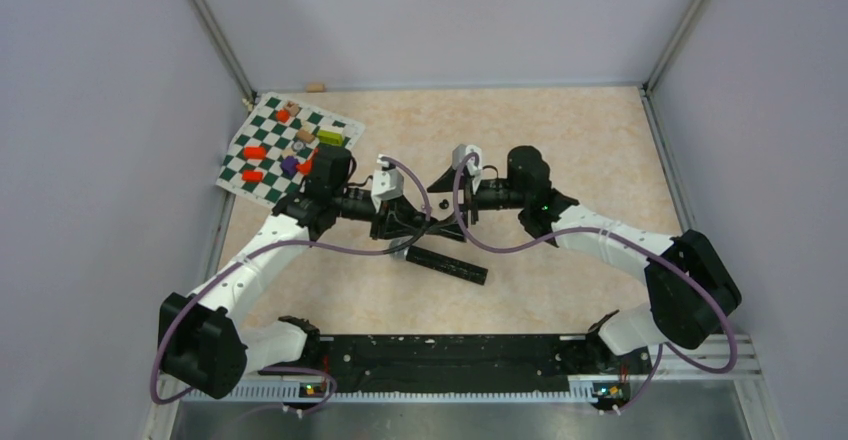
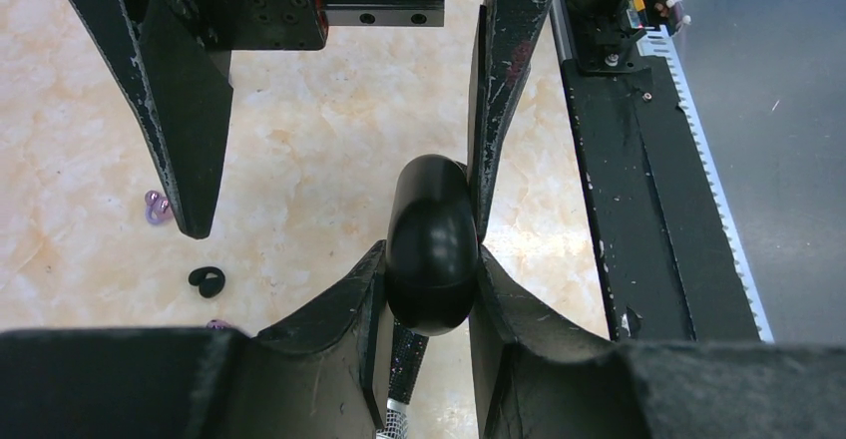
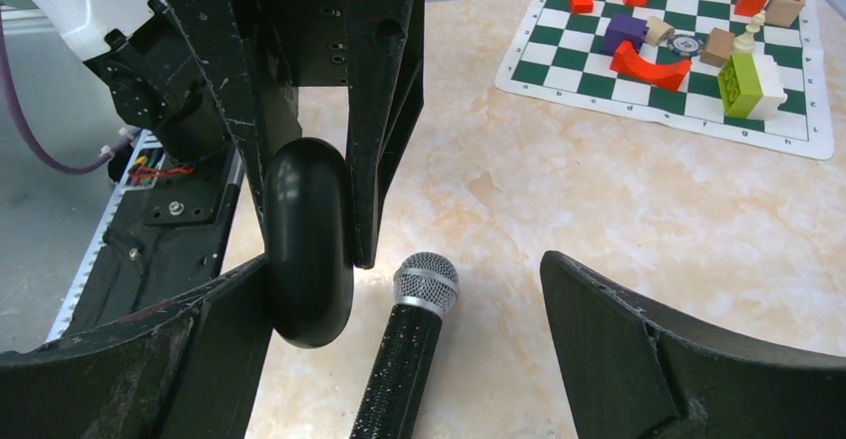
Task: Insert the wireless bluetooth earbuds into the charging case
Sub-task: Open the charging case.
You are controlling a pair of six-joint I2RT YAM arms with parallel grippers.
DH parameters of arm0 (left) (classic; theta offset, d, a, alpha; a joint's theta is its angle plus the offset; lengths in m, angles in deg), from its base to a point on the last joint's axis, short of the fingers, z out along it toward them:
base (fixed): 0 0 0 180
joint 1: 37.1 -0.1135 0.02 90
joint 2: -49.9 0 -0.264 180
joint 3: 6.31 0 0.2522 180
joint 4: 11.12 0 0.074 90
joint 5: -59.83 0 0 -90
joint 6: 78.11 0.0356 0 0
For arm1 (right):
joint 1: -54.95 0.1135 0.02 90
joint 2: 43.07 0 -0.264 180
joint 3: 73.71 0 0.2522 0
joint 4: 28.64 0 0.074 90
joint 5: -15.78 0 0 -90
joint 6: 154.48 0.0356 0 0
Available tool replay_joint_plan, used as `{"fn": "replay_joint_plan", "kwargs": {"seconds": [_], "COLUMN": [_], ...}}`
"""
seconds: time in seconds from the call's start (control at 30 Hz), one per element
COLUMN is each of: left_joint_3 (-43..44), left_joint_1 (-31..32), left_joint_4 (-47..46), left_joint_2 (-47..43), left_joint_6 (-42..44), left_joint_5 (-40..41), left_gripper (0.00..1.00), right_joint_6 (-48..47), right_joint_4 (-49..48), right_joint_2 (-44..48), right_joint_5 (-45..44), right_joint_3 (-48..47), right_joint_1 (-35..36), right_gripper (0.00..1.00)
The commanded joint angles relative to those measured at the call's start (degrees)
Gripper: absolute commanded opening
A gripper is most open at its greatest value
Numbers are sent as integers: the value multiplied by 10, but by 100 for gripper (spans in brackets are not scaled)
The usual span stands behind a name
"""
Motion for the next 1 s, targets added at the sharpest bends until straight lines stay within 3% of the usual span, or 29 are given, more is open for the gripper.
{"fn": "replay_joint_plan", "kwargs": {"seconds": [0.0,0.33,0.6,0.97], "left_joint_3": [7,8,7,12], "left_joint_1": [13,14,14,12], "left_joint_4": [13,15,15,23], "left_joint_2": [5,7,5,6], "left_joint_6": [20,24,24,27], "left_joint_5": [-14,-12,-12,-5], "left_gripper": [0,0,0,0], "right_joint_6": [19,87,67,31], "right_joint_4": [-32,-73,-53,27], "right_joint_2": [24,22,32,66], "right_joint_5": [-1,49,24,105], "right_joint_3": [-34,-31,-35,-72], "right_joint_1": [-15,-35,-41,-55], "right_gripper": [99,99,99,99]}}
